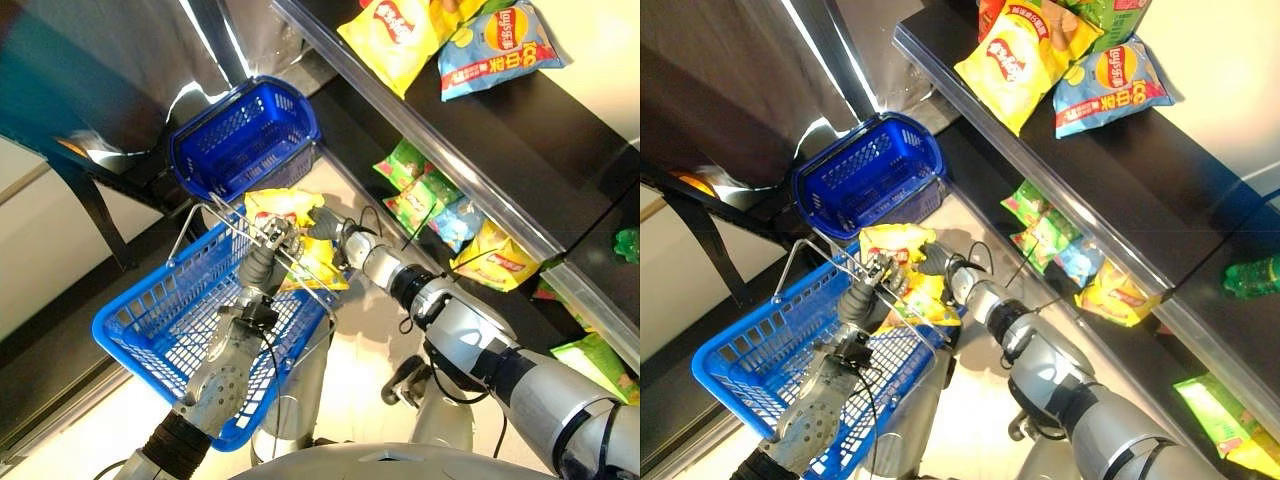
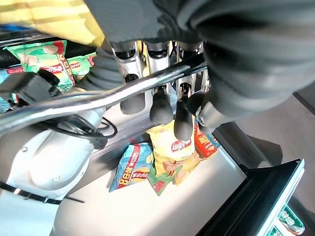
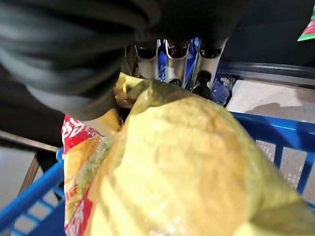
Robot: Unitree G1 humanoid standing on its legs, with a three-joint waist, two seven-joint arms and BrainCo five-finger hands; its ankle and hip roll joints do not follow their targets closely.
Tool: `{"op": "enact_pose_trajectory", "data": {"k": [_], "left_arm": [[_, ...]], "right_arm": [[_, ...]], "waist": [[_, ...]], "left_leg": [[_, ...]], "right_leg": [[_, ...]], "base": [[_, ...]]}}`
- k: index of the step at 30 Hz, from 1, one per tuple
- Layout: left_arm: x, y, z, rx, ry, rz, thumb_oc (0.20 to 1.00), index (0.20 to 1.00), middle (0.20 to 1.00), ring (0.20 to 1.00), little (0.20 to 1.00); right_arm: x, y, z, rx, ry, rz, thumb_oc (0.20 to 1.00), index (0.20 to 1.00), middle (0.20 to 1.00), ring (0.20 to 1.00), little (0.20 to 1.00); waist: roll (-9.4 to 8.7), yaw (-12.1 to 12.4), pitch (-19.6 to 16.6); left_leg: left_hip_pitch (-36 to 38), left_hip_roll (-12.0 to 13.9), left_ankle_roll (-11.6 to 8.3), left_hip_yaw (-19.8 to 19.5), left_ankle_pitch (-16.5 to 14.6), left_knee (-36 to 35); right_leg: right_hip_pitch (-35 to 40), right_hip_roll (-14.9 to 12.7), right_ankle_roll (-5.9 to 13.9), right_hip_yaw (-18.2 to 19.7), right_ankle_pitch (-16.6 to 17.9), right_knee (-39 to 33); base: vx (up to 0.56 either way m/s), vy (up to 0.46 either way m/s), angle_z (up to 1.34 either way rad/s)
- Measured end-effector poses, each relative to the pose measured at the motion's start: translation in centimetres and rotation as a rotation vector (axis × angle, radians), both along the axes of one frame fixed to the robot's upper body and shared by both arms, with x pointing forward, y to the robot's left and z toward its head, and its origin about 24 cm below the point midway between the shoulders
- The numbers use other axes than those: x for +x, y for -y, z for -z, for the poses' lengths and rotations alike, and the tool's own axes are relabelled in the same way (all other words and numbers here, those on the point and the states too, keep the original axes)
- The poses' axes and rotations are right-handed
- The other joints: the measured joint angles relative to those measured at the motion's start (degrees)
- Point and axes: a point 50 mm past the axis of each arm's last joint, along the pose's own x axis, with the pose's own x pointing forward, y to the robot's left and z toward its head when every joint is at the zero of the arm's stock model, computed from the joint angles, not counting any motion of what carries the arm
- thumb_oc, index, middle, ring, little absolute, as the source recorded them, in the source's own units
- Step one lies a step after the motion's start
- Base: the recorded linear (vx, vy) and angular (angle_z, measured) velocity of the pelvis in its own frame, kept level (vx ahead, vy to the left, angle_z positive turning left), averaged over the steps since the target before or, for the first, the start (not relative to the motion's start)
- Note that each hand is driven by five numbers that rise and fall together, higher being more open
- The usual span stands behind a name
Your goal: Pick up the snacks into the basket
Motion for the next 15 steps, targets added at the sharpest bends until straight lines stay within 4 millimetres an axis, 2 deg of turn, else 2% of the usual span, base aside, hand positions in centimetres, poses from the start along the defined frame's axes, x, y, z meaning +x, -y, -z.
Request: {"op": "enact_pose_trajectory", "data": {"k": [15], "left_arm": [[-0.06, 0.25, 0.15, 0.003, -0.011, 0.022, 0.200, 0.200, 0.200, 0.200, 0.200]], "right_arm": [[-0.75, -0.47, 0.84, -0.169, 0.071, -0.114, 0.200, 0.200, 0.200, 0.200, 0.200]], "waist": [[0.03, 0.0, 0.0]], "left_leg": [[0.0, 0.0, -0.02, 0.1, 0.0, -0.1]], "right_leg": [[-0.2, -0.2, 0.08, 0.0, -0.1, 0.2]], "base": [[0.00, 0.000, 0.00]]}}
